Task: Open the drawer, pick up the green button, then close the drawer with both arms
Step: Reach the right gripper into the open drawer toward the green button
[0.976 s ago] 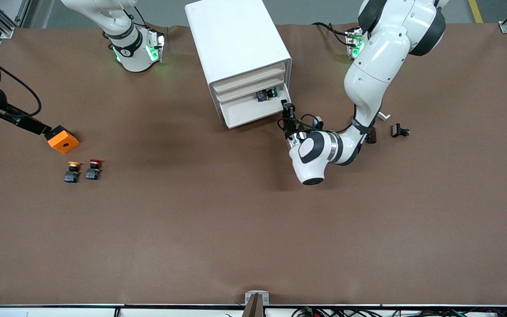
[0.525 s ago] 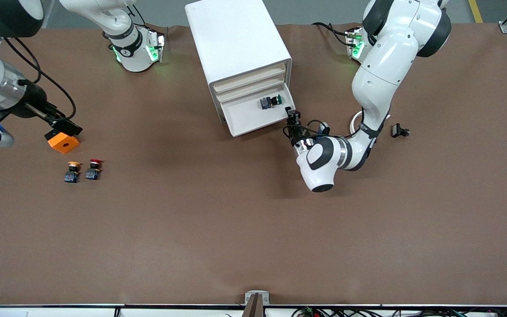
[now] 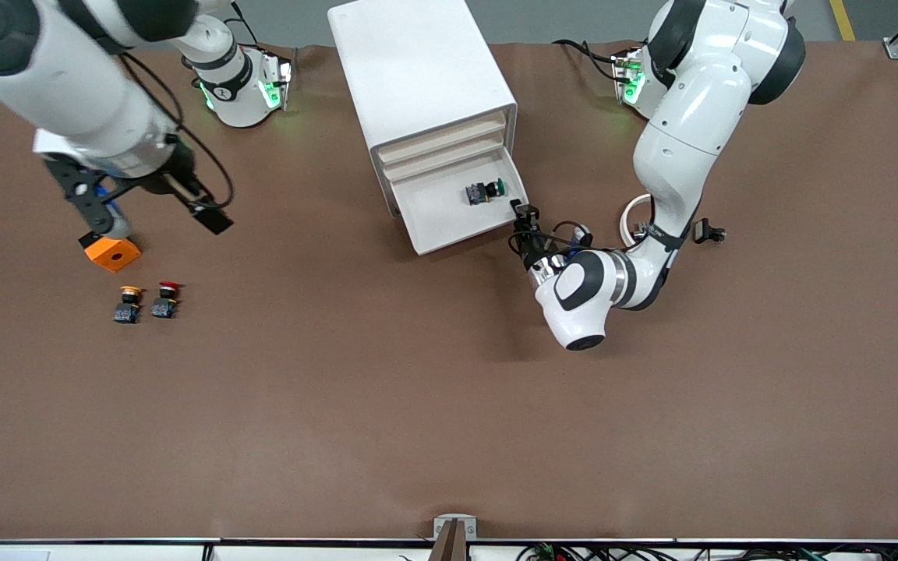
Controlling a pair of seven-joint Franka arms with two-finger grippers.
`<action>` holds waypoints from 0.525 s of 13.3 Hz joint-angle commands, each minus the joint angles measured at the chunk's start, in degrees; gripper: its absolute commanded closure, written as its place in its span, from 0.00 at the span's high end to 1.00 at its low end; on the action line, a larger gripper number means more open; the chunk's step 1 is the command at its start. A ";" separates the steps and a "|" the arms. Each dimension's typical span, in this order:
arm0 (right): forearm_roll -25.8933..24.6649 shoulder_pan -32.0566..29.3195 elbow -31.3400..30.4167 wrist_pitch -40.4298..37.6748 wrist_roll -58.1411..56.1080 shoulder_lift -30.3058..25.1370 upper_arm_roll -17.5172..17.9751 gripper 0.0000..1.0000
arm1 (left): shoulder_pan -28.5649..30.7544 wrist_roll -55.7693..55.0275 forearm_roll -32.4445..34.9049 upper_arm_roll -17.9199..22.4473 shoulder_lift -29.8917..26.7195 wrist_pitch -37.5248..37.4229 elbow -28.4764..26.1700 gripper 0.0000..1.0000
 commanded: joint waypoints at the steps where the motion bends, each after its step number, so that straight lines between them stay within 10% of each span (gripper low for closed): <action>1: 0.22 5.59 1.06 3.13 9.13 3.45 -0.67 1.00 | -0.34 -0.06 2.46 0.73 2.14 2.05 2.09 0.19; 3: 0.13 9.90 1.06 5.59 16.26 5.47 -0.67 1.00 | -0.34 -0.14 2.46 0.73 2.23 2.05 2.09 0.44; 5: 0.13 12.55 1.06 7.09 20.66 6.96 -0.67 1.00 | -0.34 -0.06 2.46 0.73 2.23 2.14 2.09 0.97; 7: 0.13 13.95 2.28 7.45 26.89 9.33 -0.67 1.00 | 0.09 0.38 2.29 0.64 2.23 2.49 2.09 1.00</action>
